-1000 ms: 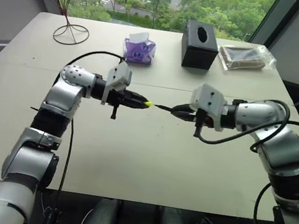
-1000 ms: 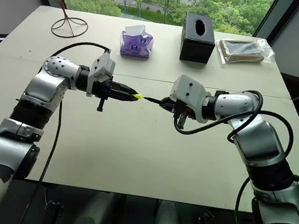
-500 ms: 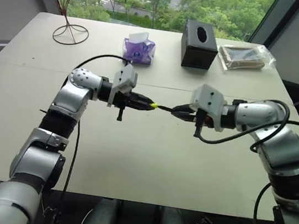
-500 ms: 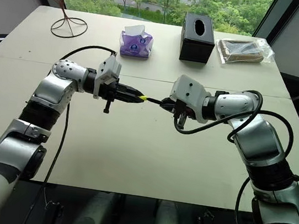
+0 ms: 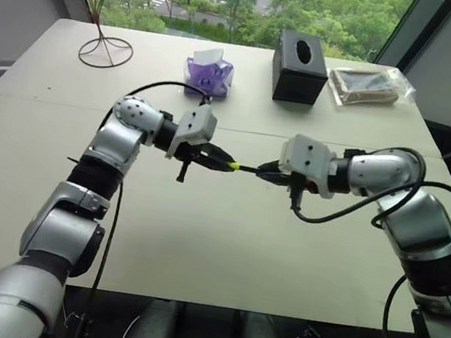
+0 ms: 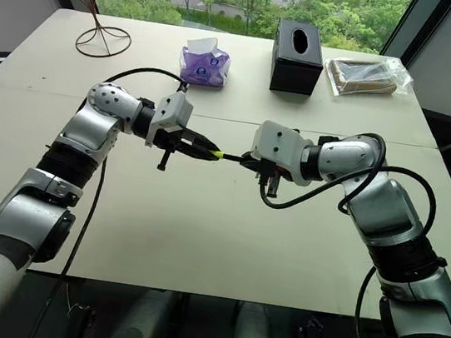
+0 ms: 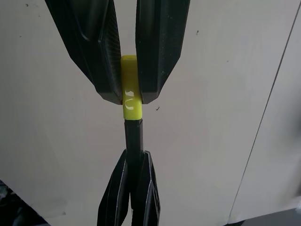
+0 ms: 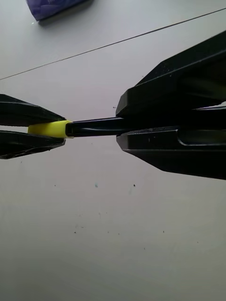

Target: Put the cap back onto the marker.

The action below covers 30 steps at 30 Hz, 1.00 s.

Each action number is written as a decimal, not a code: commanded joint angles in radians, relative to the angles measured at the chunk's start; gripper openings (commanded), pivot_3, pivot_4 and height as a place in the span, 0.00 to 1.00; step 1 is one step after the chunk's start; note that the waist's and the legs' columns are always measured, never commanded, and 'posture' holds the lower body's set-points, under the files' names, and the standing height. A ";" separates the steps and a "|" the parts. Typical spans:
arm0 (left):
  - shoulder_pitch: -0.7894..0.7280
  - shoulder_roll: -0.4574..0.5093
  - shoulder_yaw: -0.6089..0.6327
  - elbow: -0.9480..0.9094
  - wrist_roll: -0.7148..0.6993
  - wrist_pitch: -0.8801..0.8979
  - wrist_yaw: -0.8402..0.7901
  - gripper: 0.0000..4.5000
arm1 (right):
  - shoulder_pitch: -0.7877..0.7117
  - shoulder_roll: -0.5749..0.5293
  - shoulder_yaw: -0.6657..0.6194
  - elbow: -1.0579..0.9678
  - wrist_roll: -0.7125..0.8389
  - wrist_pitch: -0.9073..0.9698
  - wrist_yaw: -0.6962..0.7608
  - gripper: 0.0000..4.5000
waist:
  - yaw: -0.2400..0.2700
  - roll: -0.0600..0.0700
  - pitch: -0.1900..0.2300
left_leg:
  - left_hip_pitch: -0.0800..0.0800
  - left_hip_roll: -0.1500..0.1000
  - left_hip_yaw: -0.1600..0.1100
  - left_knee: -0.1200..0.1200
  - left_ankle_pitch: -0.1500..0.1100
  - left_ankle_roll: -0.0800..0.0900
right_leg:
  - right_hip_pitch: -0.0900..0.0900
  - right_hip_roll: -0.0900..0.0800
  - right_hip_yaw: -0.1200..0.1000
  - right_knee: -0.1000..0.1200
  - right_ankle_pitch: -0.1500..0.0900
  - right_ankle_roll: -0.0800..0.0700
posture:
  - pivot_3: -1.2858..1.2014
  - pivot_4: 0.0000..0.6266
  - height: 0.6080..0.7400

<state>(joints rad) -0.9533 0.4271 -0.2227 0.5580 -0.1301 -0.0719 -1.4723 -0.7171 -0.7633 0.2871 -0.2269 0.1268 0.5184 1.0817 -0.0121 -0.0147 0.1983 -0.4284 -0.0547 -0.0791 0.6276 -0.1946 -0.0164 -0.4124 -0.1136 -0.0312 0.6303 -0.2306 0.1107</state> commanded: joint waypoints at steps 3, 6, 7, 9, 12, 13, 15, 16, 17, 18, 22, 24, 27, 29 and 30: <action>-0.026 -0.048 -0.021 -0.029 0.006 -0.041 0.005 0.01 | -0.055 0.053 -0.025 -0.006 0.025 0.015 -0.014 0.00 | 0.001 0.000 0.000 | 0.000 0.000 0.000 0.000 0.000 0.000 | 0.000 0.000 0.000 0.000 0.000 0.000 | 0.52 0.24 1.00; -0.025 -0.062 -0.021 -0.014 0.027 -0.069 0.031 0.01 | -0.064 0.087 -0.036 -0.012 0.046 0.062 -0.025 0.00 | 0.001 0.000 0.000 | 0.000 0.000 0.000 0.000 0.000 0.000 | 0.000 0.000 0.000 0.000 0.000 0.000 | 0.52 0.24 1.00; -0.025 -0.067 -0.021 -0.012 0.031 -0.075 0.039 0.01 | -0.065 0.095 -0.038 -0.016 0.051 0.077 -0.027 0.00 | 0.001 0.000 0.000 | 0.000 0.000 0.000 0.000 0.000 0.000 | 0.000 0.000 0.000 0.000 0.000 0.000 | 0.52 0.24 1.00; -0.022 -0.073 -0.021 -0.018 0.031 -0.072 0.040 0.01 | -0.063 0.106 -0.037 -0.025 0.047 0.090 -0.029 0.00 | 0.001 0.000 0.000 | 0.000 0.000 0.000 0.000 0.000 0.000 | 0.000 0.000 0.000 0.000 0.000 0.000 | 0.52 0.24 1.00; -0.017 -0.073 -0.020 -0.023 0.031 -0.068 0.036 0.01 | -0.056 0.112 -0.035 -0.033 0.040 0.098 -0.027 0.00 | 0.000 0.000 0.000 | 0.000 0.000 0.000 0.000 0.000 0.000 | 0.000 0.000 0.000 0.000 0.000 0.000 | 0.52 0.24 1.00; -0.015 -0.069 -0.019 -0.024 0.032 -0.066 0.033 0.01 | -0.054 0.112 -0.035 -0.036 0.039 0.101 -0.026 0.00 | 0.000 0.000 0.000 | 0.000 0.000 0.000 0.000 0.000 0.000 | 0.000 0.000 0.000 0.000 0.000 0.000 | 0.52 0.24 1.00; -0.014 -0.064 -0.017 -0.023 0.032 -0.063 0.028 0.01 | -0.050 0.110 -0.035 -0.037 0.038 0.103 -0.024 0.00 | 0.000 0.000 0.000 | 0.000 -0.001 0.000 0.000 0.000 0.000 | 0.000 0.000 0.000 0.000 0.000 0.000 | 0.52 0.24 1.00; -0.015 -0.060 -0.015 -0.020 0.034 -0.063 0.027 0.01 | -0.046 0.105 -0.035 -0.037 0.036 0.101 -0.021 0.00 | 0.000 0.000 0.000 | 0.000 0.000 0.000 0.000 0.000 0.000 | 0.000 0.000 0.000 0.000 0.000 0.000 | 0.52 0.24 1.00; -0.017 -0.055 -0.013 -0.013 0.037 -0.066 0.028 0.01 | -0.042 0.098 -0.034 -0.036 0.033 0.100 -0.018 0.00 | 0.000 0.000 0.000 | 0.000 -0.001 0.000 0.000 0.000 0.000 | 0.000 0.000 0.000 0.000 0.000 0.000 | 0.52 0.24 1.00; -0.020 -0.050 -0.011 -0.005 0.041 -0.068 0.030 0.01 | -0.038 0.092 -0.033 -0.036 0.030 0.099 -0.014 0.00 | 0.000 0.000 0.000 | 0.000 -0.001 0.000 0.000 0.000 0.000 | 0.000 0.000 0.000 0.000 0.000 0.000 | 0.52 0.24 1.00; -0.033 -0.031 -0.006 0.048 0.077 -0.110 0.063 0.01 | -0.017 0.056 -0.029 -0.028 0.012 0.086 0.001 0.00 | 0.000 0.000 0.000 | 0.000 -0.001 0.000 0.000 0.000 0.000 | 0.000 0.000 0.000 0.000 0.000 0.000 | 0.52 0.24 1.00; -0.037 -0.024 -0.007 0.070 0.090 -0.134 0.074 0.01 | -0.011 0.043 -0.028 -0.025 0.007 0.080 0.006 0.00 | 0.001 0.000 0.000 | 0.000 -0.001 0.000 0.000 0.000 0.000 | 0.000 0.000 0.000 0.000 0.000 0.000 | 0.52 0.24 1.00; -0.038 -0.015 0.002 0.094 0.092 -0.140 0.080 0.01 | 0.007 0.011 -0.030 -0.009 -0.011 0.060 0.010 0.00 | 0.001 0.000 0.000 | 0.000 -0.001 0.000 0.001 0.000 0.000 | 0.000 0.000 0.000 0.000 0.000 0.000 | 0.52 0.24 1.00; -0.037 -0.012 0.005 0.099 0.091 -0.142 0.083 0.01 | 0.012 0.003 -0.033 -0.004 -0.012 0.054 0.008 0.00 | 0.001 0.000 0.000 | 0.000 -0.001 0.000 0.001 0.000 0.000 | 0.000 0.000 0.000 0.000 0.000 0.000 | 0.52 0.24 1.00; -0.035 -0.011 0.006 0.100 0.091 -0.141 0.084 0.01 | 0.013 0.001 -0.035 -0.003 -0.011 0.052 0.007 0.00 | 0.001 0.000 0.000 | 0.000 -0.001 0.000 0.001 0.000 0.000 | 0.000 0.000 0.000 0.000 0.000 0.000 | 0.52 0.24 1.00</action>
<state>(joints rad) -0.9658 0.3915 -0.2237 0.6460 -0.0539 -0.2144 -1.4153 -0.7049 -0.7367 0.2730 -0.2011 0.1210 0.5876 1.0840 -0.0116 -0.0147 0.1983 -0.4285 -0.0556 -0.0792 0.6281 -0.1946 -0.0163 -0.4124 -0.1133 -0.0312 0.6307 -0.2305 0.1109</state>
